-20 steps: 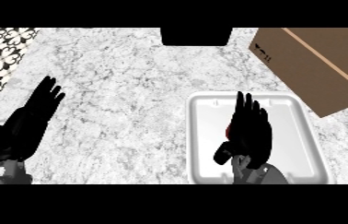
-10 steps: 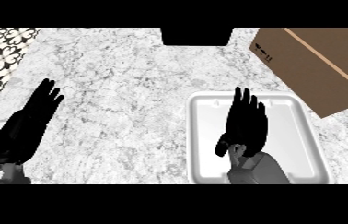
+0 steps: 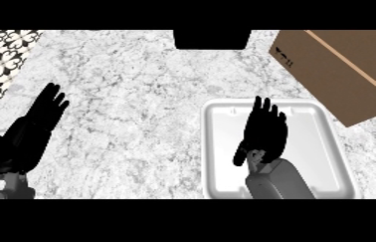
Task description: Pick the bell pepper from the tray and place it in the cardboard box
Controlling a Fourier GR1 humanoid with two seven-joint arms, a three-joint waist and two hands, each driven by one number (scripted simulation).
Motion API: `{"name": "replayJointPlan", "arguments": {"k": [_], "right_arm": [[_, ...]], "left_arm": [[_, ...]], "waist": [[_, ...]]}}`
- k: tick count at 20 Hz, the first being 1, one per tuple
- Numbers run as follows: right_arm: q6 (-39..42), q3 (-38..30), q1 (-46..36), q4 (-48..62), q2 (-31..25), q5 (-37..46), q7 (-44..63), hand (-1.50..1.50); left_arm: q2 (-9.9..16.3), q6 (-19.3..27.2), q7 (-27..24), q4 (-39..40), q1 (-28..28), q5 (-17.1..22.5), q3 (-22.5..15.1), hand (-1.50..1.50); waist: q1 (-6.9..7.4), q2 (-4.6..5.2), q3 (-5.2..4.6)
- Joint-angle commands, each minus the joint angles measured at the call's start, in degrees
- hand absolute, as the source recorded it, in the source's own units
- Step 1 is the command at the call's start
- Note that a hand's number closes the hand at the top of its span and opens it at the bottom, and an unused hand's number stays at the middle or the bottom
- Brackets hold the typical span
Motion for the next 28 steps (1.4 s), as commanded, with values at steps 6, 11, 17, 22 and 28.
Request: {"name": "replayJointPlan", "arguments": {"k": [6,11,17,22,28], "right_arm": [[1.18,-2.85,-7.06,9.12,0.83,-2.49,11.98,-1.5],[-0.94,-1.38,-1.18,7.7,0.84,-0.42,9.7,-1.5],[-0.97,0.14,-1.72,10.16,0.84,-2.52,11.44,-1.5],[-4.59,-0.66,0.84,11.23,0.84,-0.81,8.26,-1.5],[-5.63,-3.06,0.46,14.66,0.84,0.26,5.61,-1.5]], "left_arm": [[-0.24,1.06,3.94,-3.27,-1.89,0.04,-0.27,0.0],[-0.23,-1.36,1.44,-0.01,-1.41,0.04,0.41,0.0],[-1.36,-1.16,-0.68,2.05,-0.54,-0.56,1.38,0.0],[-2.19,-0.7,1.02,1.03,-1.6,-1.15,0.39,0.0],[-1.53,-1.39,2.32,-3.03,1.38,-1.31,1.09,0.0]], "waist": [[0.9,0.12,0.05],[-0.07,0.05,0.01],[0.03,0.07,0.0],[-0.29,0.04,0.02],[0.07,-0.01,0.03]]}}
